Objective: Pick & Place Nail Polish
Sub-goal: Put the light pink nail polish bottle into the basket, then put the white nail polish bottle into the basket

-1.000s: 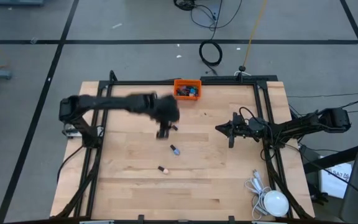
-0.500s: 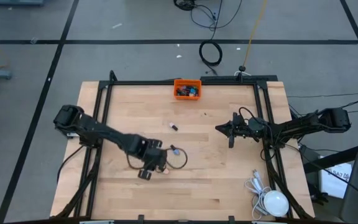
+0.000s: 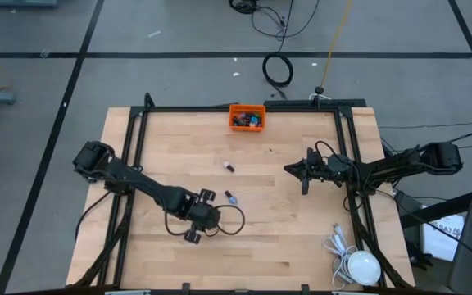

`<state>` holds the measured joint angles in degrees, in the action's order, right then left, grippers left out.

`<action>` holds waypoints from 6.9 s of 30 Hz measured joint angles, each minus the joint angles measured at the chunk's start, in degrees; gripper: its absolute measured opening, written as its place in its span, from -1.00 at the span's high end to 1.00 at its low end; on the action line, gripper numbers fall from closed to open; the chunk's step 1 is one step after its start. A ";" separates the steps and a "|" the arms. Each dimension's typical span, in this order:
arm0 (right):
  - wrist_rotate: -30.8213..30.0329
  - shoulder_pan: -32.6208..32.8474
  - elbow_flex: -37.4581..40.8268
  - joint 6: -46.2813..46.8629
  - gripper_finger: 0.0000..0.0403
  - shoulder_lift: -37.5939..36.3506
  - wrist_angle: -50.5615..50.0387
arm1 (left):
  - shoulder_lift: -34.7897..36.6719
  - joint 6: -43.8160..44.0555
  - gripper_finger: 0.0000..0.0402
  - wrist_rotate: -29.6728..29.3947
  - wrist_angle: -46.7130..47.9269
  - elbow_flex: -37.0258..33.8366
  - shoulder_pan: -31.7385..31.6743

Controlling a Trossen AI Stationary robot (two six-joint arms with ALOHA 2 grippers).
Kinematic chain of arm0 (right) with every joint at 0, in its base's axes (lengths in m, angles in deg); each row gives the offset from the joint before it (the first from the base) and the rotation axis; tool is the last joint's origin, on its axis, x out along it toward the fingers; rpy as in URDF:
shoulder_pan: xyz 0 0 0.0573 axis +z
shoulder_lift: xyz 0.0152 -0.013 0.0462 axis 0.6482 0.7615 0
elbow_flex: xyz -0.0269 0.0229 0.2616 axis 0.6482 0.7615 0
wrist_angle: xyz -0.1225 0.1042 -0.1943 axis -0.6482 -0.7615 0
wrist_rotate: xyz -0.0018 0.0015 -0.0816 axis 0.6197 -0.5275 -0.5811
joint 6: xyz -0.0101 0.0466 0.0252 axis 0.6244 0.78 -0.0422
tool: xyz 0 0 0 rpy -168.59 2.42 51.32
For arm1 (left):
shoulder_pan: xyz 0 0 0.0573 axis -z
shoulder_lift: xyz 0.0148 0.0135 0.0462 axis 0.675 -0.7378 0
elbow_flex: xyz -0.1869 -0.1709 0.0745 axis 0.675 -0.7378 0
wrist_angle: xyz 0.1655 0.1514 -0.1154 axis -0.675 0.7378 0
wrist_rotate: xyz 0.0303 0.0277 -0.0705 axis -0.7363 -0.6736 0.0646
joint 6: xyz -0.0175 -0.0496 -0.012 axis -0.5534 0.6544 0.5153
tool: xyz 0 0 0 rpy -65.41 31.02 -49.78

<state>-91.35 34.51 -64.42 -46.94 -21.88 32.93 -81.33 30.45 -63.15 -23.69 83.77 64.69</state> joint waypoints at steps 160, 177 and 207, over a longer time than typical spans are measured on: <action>-0.18 -0.50 0.00 -1.15 1.00 0.00 -0.91 | -20.48 9.44 0.80 11.92 -23.83 22.53 -57.37; -0.15 -0.50 0.01 -1.56 1.00 -0.02 -0.89 | -16.11 -0.22 -0.50 10.20 -17.92 22.56 -56.24; -0.15 -0.49 0.00 -1.43 1.00 -0.01 -0.89 | -3.68 -27.89 -0.60 3.13 -13.39 2.39 -32.36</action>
<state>-91.50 34.03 -64.41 -48.37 -21.88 32.04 -85.00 2.56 -60.03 -37.08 86.16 32.33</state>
